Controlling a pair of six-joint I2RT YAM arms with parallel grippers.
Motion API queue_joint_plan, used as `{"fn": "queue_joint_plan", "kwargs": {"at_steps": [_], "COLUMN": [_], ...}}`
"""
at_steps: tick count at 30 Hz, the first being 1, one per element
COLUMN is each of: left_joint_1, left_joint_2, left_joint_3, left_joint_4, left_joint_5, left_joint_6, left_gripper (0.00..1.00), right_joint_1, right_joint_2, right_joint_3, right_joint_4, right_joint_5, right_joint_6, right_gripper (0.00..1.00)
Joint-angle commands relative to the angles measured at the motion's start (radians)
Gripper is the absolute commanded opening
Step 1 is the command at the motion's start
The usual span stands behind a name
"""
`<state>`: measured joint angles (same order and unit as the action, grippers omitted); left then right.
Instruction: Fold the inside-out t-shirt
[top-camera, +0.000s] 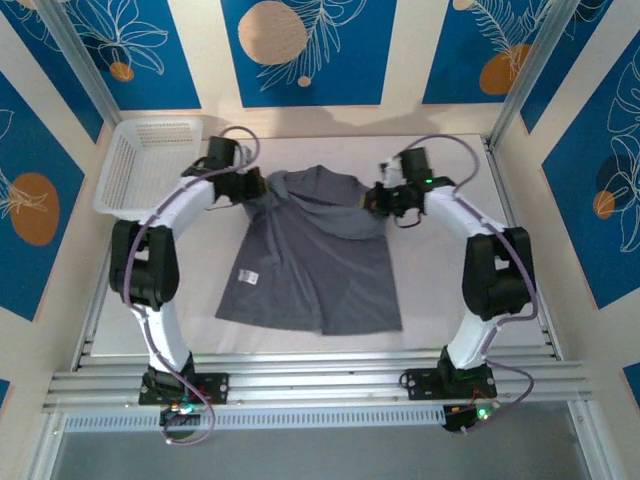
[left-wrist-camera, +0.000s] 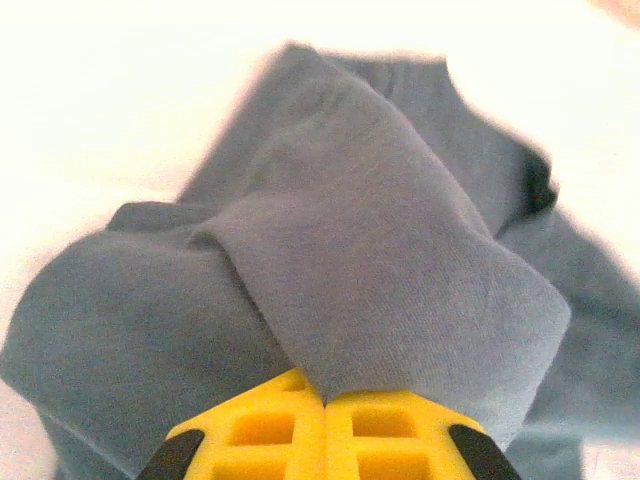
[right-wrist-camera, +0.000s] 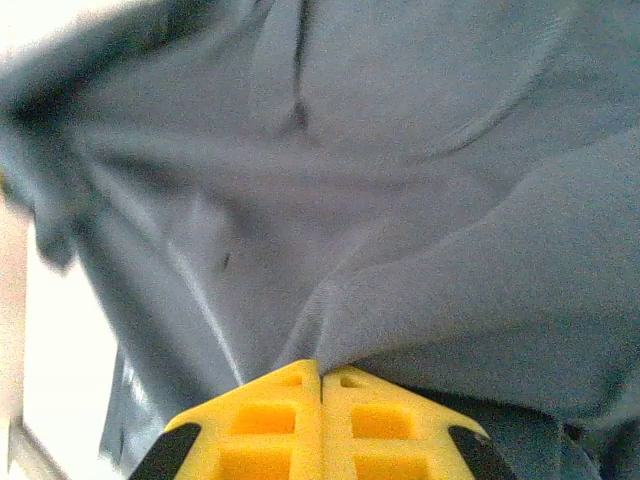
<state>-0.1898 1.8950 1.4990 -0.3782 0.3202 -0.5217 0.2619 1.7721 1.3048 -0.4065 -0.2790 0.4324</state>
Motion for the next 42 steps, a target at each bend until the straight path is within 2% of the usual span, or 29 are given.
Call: {"fn": "queue_joint_plan", "kwargs": {"at_steps": [1, 3, 4, 9, 12, 16, 20, 23, 25, 30, 32, 34, 35, 37, 40, 42], "left_joint_1": [0.07, 0.086, 0.091, 0.105, 0.102, 0.044, -0.091, -0.203, -0.233, -0.237, -0.238, -0.237, -0.237, -0.237, -0.237, -0.237], "left_joint_2": [0.016, 0.023, 0.019, -0.022, -0.074, -0.249, -0.485, -0.617, -0.693, -0.846, -0.876, -0.895, -0.9, -0.902, -0.889, -0.876], "left_joint_3": [-0.055, -0.067, -0.078, -0.13, -0.146, -0.214, -0.311, -0.378, -0.433, -0.5, -0.502, -0.51, -0.516, -0.53, -0.537, -0.533], "left_joint_4": [0.041, 0.03, 0.031, 0.049, 0.041, 0.034, 0.008, -0.021, -0.012, -0.028, -0.051, -0.057, -0.056, -0.048, -0.034, -0.036], "left_joint_5": [0.061, 0.07, 0.069, 0.051, 0.063, 0.04, -0.035, -0.091, -0.085, -0.108, -0.119, -0.13, -0.136, -0.142, -0.134, -0.114], "left_joint_6": [-0.056, -0.04, -0.035, -0.032, -0.029, -0.011, 0.111, 0.243, 0.286, 0.362, 0.389, 0.403, 0.406, 0.404, 0.394, 0.394], "left_gripper": [0.03, 0.17, 0.21, 0.39, 0.5, 0.58, 0.61, 0.62, 0.64, 0.68, 0.69, 0.7, 0.7, 0.7, 0.7, 0.7], "right_joint_1": [0.098, 0.091, 0.071, -0.049, -0.032, 0.121, 0.328, 0.504, 0.591, 0.656, 0.679, 0.701, 0.71, 0.711, 0.708, 0.701], "right_joint_2": [0.062, 0.055, 0.038, -0.05, -0.09, -0.179, -0.294, -0.318, -0.272, -0.099, -0.041, -0.001, 0.013, 0.023, -0.005, -0.049], "right_joint_3": [0.01, 0.023, 0.014, -0.052, -0.119, -0.286, -0.42, -0.438, -0.404, -0.304, -0.276, -0.257, -0.256, -0.265, -0.296, -0.316], "right_joint_4": [-0.045, -0.071, -0.064, -0.052, -0.079, -0.098, -0.136, -0.066, -0.057, -0.103, -0.144, -0.179, -0.185, -0.176, -0.145, -0.135], "right_joint_5": [-0.048, -0.005, 0.01, 0.13, 0.18, 0.266, 0.389, 0.341, 0.357, 0.288, 0.371, 0.506, 0.567, 0.604, 0.611, 0.58], "right_joint_6": [-0.073, -0.063, -0.047, 0.075, 0.079, 0.157, 0.248, 0.179, 0.087, -0.104, -0.135, -0.135, -0.131, -0.132, -0.114, -0.105], "right_gripper": [0.25, 0.44, 0.48, 0.52, 0.53, 0.58, 0.6, 0.6, 0.6, 0.49, 0.5, 0.58, 0.58, 0.5, 0.14, 0.01]}}
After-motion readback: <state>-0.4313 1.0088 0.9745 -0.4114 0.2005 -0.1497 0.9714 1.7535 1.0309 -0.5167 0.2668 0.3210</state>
